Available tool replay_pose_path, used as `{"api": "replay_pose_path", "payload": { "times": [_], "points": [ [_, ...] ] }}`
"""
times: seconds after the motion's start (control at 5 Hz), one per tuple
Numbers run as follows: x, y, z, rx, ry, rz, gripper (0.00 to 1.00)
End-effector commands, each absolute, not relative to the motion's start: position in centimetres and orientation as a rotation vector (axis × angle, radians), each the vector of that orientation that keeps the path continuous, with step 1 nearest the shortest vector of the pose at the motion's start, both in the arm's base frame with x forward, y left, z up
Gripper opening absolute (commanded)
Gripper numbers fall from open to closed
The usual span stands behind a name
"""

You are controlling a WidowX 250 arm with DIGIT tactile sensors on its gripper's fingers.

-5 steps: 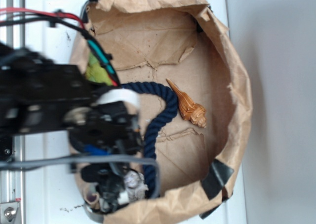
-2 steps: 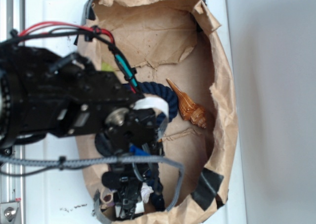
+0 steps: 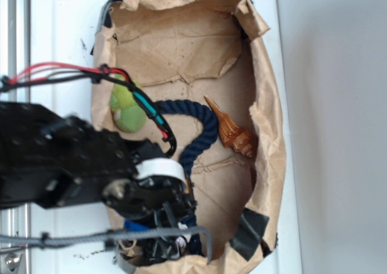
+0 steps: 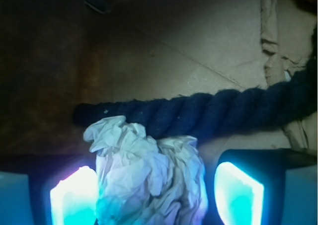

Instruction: Grab the white paper.

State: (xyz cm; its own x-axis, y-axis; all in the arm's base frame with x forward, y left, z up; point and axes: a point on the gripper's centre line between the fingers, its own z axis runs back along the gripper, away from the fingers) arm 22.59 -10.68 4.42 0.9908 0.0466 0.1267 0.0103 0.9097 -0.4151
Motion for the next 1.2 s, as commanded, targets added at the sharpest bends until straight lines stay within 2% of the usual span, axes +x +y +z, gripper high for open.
{"api": "replay_pose_path", "payload": {
  "times": [0.0,0.2,0.4,0.6,0.8,1.0],
  "points": [
    [21.7,-11.8,5.1,-0.402,-0.145,0.031,0.0],
    [21.6,-11.7,6.1,-0.403,-0.187,0.046,0.0],
    [22.4,-10.3,9.3,-0.44,-0.192,0.145,0.0],
    [27.0,-5.1,12.4,-0.477,-0.204,0.295,0.0],
    [27.8,-2.5,14.2,-0.491,-0.225,0.363,0.0],
    [28.3,-1.3,15.2,-0.506,-0.203,0.393,0.0]
  ]
}}
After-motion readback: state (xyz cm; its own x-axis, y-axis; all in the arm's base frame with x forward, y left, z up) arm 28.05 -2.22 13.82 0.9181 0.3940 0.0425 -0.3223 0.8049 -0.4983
